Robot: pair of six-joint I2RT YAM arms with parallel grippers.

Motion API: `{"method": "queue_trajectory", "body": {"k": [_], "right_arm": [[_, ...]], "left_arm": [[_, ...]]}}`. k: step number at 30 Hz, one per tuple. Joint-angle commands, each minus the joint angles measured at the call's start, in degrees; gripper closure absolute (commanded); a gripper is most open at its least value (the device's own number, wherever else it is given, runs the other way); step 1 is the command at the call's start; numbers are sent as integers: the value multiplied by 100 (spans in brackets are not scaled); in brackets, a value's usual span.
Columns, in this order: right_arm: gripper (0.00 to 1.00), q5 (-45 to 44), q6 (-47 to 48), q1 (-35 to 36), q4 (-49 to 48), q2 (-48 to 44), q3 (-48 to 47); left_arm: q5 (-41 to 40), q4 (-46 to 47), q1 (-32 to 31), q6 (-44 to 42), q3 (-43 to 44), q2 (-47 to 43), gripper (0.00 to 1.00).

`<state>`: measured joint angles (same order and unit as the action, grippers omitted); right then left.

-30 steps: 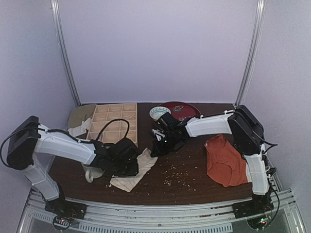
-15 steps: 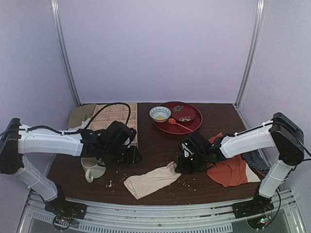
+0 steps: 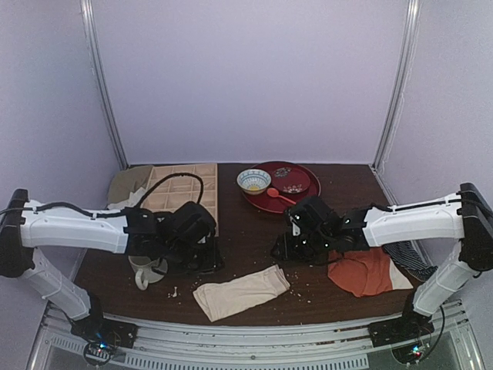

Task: Roll the underwear
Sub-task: Move the underwear to the center of the board.

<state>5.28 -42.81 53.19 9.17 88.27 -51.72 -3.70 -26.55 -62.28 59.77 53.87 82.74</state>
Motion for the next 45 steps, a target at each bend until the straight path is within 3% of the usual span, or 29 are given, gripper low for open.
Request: {"method": "queue_trajectory", "body": {"k": [1, 5, 10, 19, 27, 39, 45], "right_arm": [[58, -164, 485, -282, 476, -188, -246], [58, -42, 721, -515, 580, -382, -254], [58, 184, 993, -725, 637, -733, -89], [58, 400, 1152, -922, 718, -1187, 122], [58, 456, 984, -983, 570, -1146, 191], [58, 798, 1064, -1001, 614, -557, -59], [58, 1245, 1150, -1065, 483, 73, -300]], "left_arm": [[-482, -792, -559, 1718, 379, 112, 70], [-488, -1012, -961, 2825, 404, 378, 71], [-459, -972, -1261, 3580, 444, 905, 73], [-346, -1071, -1143, 3688, 599, 1651, 73], [-555, -1573, -514, 1968, 1256, 2392, 73], [-771, -996, 328, -1908, 2714, 3334, 74], [-911, -1192, 506, -2786, 3338, 3385, 71]]}}
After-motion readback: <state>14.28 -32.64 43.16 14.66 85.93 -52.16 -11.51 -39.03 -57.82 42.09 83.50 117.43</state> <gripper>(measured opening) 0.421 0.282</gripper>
